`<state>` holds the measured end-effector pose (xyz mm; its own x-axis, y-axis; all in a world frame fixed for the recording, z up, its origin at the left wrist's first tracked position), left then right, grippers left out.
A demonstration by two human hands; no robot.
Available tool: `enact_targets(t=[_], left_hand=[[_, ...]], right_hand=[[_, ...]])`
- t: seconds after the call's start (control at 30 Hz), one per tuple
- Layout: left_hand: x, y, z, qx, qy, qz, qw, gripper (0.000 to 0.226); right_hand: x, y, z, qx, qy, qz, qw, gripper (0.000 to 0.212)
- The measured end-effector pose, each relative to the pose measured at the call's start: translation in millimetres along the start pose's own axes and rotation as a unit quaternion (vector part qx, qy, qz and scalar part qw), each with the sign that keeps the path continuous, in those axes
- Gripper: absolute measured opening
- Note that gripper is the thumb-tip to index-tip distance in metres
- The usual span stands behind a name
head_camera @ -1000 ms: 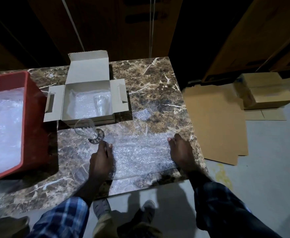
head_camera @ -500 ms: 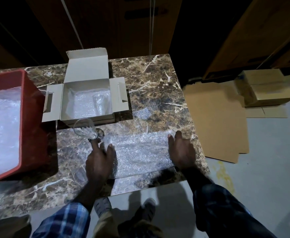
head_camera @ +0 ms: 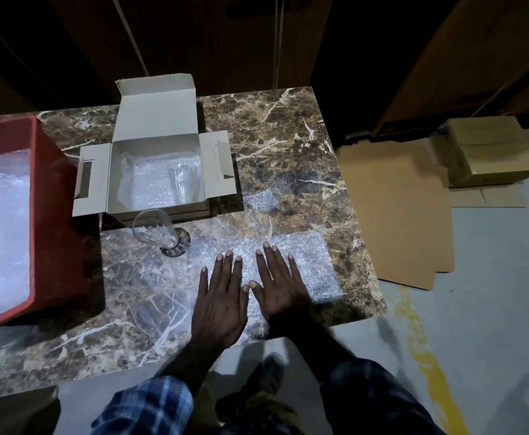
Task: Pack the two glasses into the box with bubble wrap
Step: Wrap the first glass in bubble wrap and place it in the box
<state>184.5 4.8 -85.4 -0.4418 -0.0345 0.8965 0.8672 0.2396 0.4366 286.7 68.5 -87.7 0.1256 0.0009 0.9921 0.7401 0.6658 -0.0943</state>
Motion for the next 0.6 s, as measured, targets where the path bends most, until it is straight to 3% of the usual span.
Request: enact_targets(t=[0.33, 0.43, 0.6], left_hand=[[19.2, -49.1, -17.1, 0.052, -0.008, 0.012, 0.999, 0.076], [23.1, -42.0, -15.4, 0.05, -0.007, 0.016, 0.999, 0.075], [9.4, -2.0, -4.5, -0.008, -0.022, 0.012, 1.0, 0.067]], right_hand=[[2.9, 96.9, -24.7, -0.117, -0.028, -0.057, 0.991, 0.078], [12.0, 83.2, -19.2, -0.109, 0.0, -0.062, 0.992, 0.076], [12.4, 21.6, -4.2, -0.021, 0.011, -0.006, 1.0, 0.067]])
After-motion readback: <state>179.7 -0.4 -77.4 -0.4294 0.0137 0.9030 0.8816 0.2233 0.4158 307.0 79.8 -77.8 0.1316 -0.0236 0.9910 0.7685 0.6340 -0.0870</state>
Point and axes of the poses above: each hand's wrist, its own z-axis towards the middle knuckle, its own x-axis out of the back of the hand, y = z × x, the point moved 8 cm from there along z, towards the middle knuckle, and after that the axes turned 10 degrees about -z, right-handed, at the moved point
